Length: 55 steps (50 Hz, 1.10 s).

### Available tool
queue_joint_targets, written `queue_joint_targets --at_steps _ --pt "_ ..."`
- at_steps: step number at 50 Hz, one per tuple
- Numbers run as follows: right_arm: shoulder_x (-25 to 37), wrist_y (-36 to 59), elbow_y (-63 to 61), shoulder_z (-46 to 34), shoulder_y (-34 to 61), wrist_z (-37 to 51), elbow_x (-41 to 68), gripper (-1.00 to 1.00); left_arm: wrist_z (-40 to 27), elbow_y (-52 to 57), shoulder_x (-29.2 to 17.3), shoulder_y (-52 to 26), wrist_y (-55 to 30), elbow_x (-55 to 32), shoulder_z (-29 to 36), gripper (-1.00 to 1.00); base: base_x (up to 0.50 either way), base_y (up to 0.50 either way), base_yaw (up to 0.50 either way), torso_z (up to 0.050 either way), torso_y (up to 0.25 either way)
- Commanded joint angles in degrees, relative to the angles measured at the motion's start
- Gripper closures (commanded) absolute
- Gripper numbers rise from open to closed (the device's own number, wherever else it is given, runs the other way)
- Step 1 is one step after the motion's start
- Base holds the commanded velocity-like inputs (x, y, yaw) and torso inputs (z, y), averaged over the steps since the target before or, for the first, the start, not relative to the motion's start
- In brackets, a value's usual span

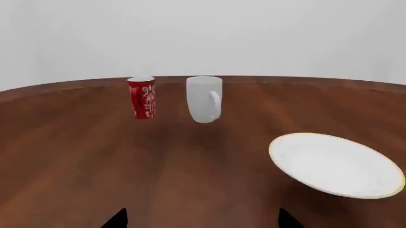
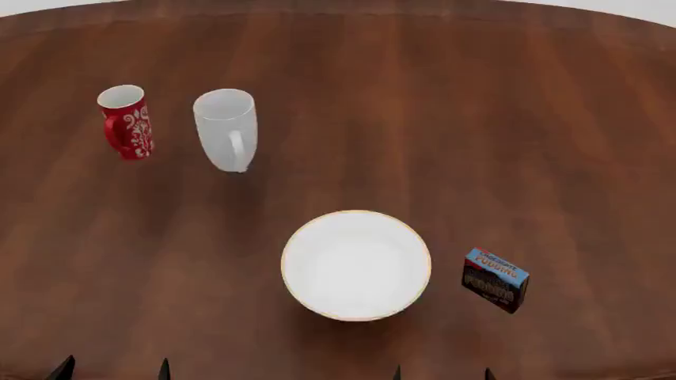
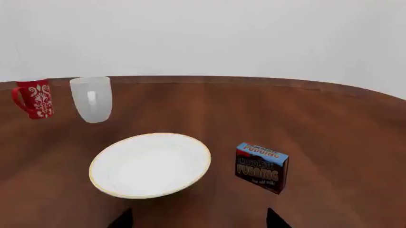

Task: Put the white mug on the plate.

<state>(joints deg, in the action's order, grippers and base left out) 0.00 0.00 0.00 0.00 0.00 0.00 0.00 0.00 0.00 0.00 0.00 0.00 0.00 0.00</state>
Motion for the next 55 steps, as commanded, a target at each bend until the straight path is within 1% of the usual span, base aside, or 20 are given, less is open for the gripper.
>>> queue_joint_targets --at_steps 1,8,16,27,31,34,36,39,40,42,44,46,49,50,55 --pt "1.0 0.6 -0.7 -1.2 -0.1 1.2 1.0 -1.00 -1.5 0.2 -1.4 0.0 -0.2 -1.4 1.5 -1.00 0.00 0.00 0.00 0.000 0.000" --pt "2.3 3.8 -0.7 -2.1 0.2 3.5 2.2 -1.00 -2.9 1.1 -2.5 1.3 0.6 -2.8 2.5 -1.00 0.00 0.00 0.00 0.000 0.000" --pt "3.0 4.6 1.7 -2.0 1.0 5.2 3.9 -1.00 -4.1 2.7 -3.5 1.2 -0.6 -2.4 4.1 -1.00 0.00 0.00 0.00 0.000 0.000" --pt "4.1 6.8 0.5 -2.1 2.1 6.7 5.3 -1.00 -5.2 3.1 -4.6 0.6 -0.9 -2.3 5.4 -1.00 0.00 0.00 0.00 0.000 0.000" --pt "4.9 10.3 -4.8 -2.4 3.4 7.7 5.1 -1.00 -5.2 8.9 -6.2 -0.5 -5.1 -1.1 6.3 -1.00 0.00 0.00 0.00 0.000 0.000" --pt "5.6 15.6 -11.7 -2.1 6.0 8.1 6.2 -1.00 -5.1 16.4 -7.6 -2.5 -11.1 0.1 6.6 -1.00 0.00 0.00 0.00 0.000 0.000" --pt "6.0 17.6 -16.5 -1.6 8.5 9.2 6.0 -1.00 -4.5 21.6 -8.2 -4.7 -15.7 -0.6 6.2 -1.00 0.00 0.00 0.00 0.000 0.000" --pt "5.9 23.2 -21.9 0.3 13.3 10.0 8.8 -1.00 -5.0 28.4 -9.6 -8.7 -22.8 2.0 6.5 -1.00 0.00 0.00 0.00 0.000 0.000" --pt "6.2 25.5 -23.7 0.5 15.1 10.4 9.3 -1.00 -4.3 31.1 -9.9 -10.5 -25.7 1.6 6.2 -1.00 0.00 0.00 0.00 0.000 0.000" --pt "6.6 26.8 -25.6 0.4 16.9 11.2 8.9 -1.00 -3.1 33.7 -10.1 -12.7 -29.1 -0.5 5.1 -1.00 0.00 0.00 0.00 0.000 0.000" --pt "6.9 30.2 -26.5 0.9 19.4 11.4 10.0 -1.00 -3.6 35.6 -10.9 -14.3 -31.3 1.2 5.8 -1.00 0.00 0.00 0.00 0.000 0.000" --pt "7.6 31.1 -26.9 0.4 20.7 12.0 9.1 -1.00 -4.0 38.4 -11.5 -17.3 -36.4 2.9 6.4 -1.00 0.00 0.00 0.00 0.000 0.000" --pt "7.8 33.5 -28.6 1.4 22.1 12.3 10.3 -1.00 -3.0 39.9 -11.5 -19.3 -38.9 1.5 5.4 -1.00 0.00 0.00 0.00 0.000 0.000" --pt "7.9 33.1 -28.8 1.4 22.4 12.5 10.1 -1.00 -2.7 39.9 -11.3 -19.7 -39.2 0.6 4.6 -1.00 0.00 0.00 0.00 0.000 0.000" --pt "8.4 34.2 -29.8 2.2 23.5 13.1 10.5 -1.00 -3.0 39.2 -11.5 -20.4 -38.9 0.9 5.2 -1.00 0.00 0.00 0.00 0.000 0.000"
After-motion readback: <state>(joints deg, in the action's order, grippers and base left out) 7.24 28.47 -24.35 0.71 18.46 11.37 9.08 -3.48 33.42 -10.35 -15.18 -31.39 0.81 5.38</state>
